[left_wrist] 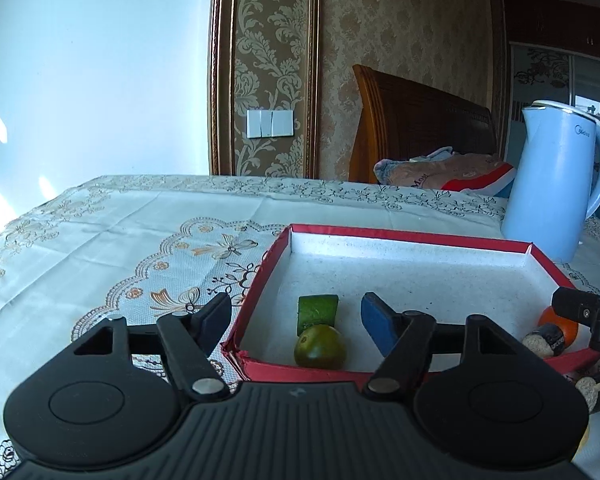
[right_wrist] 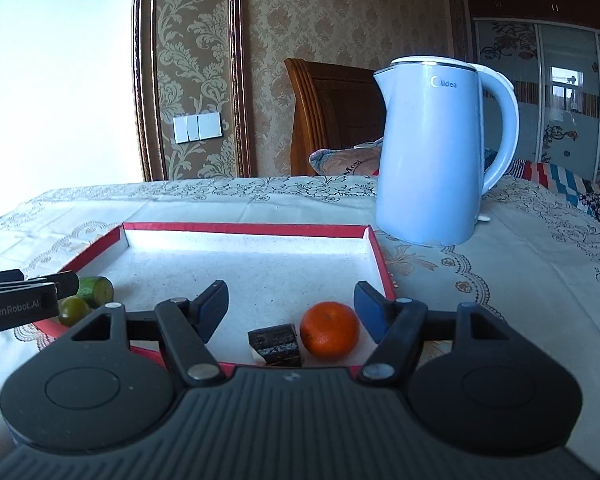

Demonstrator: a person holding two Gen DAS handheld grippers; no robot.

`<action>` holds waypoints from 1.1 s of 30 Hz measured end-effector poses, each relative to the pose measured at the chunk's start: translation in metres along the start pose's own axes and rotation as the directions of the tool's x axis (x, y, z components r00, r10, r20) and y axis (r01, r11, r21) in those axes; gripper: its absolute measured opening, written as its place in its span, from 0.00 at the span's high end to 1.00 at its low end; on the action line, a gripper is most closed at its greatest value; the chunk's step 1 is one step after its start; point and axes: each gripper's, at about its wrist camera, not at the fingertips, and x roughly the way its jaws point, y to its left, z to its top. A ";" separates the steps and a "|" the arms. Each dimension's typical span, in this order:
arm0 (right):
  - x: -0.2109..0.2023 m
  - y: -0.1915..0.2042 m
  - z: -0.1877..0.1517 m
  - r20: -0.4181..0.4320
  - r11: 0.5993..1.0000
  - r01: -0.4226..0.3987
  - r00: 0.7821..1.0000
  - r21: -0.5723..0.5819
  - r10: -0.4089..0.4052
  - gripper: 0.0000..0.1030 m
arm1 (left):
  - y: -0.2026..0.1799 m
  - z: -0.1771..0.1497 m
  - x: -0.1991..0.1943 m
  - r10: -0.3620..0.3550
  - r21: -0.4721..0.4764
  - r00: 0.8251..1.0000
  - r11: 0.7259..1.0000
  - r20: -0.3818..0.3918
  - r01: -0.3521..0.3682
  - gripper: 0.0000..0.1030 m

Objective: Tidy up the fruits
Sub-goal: 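Withdraw both tools from the tray toward the loose fruits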

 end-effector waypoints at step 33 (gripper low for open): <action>-0.070 -0.041 -0.042 -0.061 0.997 -0.066 0.996 0.028 0.067 0.49 | -0.007 -0.049 -0.050 -0.142 0.121 0.974 0.979 -0.175 0.164 0.29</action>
